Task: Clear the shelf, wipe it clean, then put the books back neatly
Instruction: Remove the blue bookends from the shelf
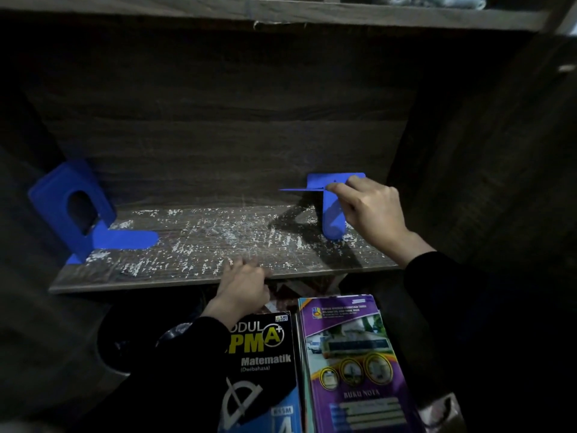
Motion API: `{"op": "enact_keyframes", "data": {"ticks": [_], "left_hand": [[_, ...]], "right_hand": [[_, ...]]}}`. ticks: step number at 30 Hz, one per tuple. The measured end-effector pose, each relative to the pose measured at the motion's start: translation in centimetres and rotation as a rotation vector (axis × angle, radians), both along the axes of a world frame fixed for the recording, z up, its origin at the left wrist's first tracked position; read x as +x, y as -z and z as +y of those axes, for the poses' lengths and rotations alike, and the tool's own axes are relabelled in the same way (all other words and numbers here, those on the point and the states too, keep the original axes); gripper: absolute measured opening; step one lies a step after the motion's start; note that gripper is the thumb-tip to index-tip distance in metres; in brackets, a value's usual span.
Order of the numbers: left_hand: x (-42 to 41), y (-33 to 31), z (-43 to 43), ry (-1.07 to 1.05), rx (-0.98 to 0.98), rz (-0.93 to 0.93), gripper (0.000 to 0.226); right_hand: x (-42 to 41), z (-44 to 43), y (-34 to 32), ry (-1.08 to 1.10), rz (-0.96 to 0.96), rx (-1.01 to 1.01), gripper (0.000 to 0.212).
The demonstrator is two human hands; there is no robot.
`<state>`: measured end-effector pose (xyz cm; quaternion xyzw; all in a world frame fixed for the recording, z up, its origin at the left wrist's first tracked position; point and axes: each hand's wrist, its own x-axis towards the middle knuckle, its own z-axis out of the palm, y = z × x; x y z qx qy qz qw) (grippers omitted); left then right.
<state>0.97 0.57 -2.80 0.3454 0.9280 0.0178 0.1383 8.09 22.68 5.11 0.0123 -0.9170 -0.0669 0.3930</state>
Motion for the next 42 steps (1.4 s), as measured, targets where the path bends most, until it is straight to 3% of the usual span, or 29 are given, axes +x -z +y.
{"op": "enact_keyframes", "data": {"ticks": [10, 14, 18, 22, 25, 29, 33, 38, 42], "left_hand": [[-0.1, -0.1, 0.5, -0.005, -0.018, 0.037, 0.039], [-0.7, 0.0, 0.5, -0.109, 0.257, 0.046, 0.040], [-2.3, -0.2, 0.4, -0.203, 0.540, 0.072, 0.025], [-3.3, -1.4, 0.4, -0.212, 0.567, 0.295, 0.024], [-3.3, -2.6, -0.9, -0.331, 0.604, 0.296, 0.033], [-3.5, -3.8, -6.1, -0.495, 0.650, 0.187, 0.035], [-3.2, -3.4, -13.2, -0.527, 0.648, 0.097, 0.024], [-3.1, -2.5, -20.5, -0.577, 0.646, 0.126, 0.021], [-3.0, -0.6, -24.9, -0.576, 0.639, 0.066, 0.025]], "right_hand": [[-0.9, -1.0, 0.8, -0.090, 0.041, 0.108, 0.034], [-1.2, -1.1, 0.2, -0.039, 0.070, 0.125, 0.034], [-1.3, -0.6, -1.5, 0.021, 0.131, 0.147, 0.028], [-1.2, -1.2, -3.1, 0.000, 0.194, 0.085, 0.026], [-1.1, -3.2, -4.1, -0.054, 0.176, -0.059, 0.026], [-1.1, -7.2, -5.8, -0.108, 0.047, -0.441, 0.025], [-2.4, -11.5, -5.4, -0.204, -0.216, -0.742, 0.022], [-3.7, -19.1, -1.5, -0.536, -0.556, -0.895, 0.021], [-4.3, -24.5, 4.6, -0.669, -0.804, -0.867, 0.020]]}}
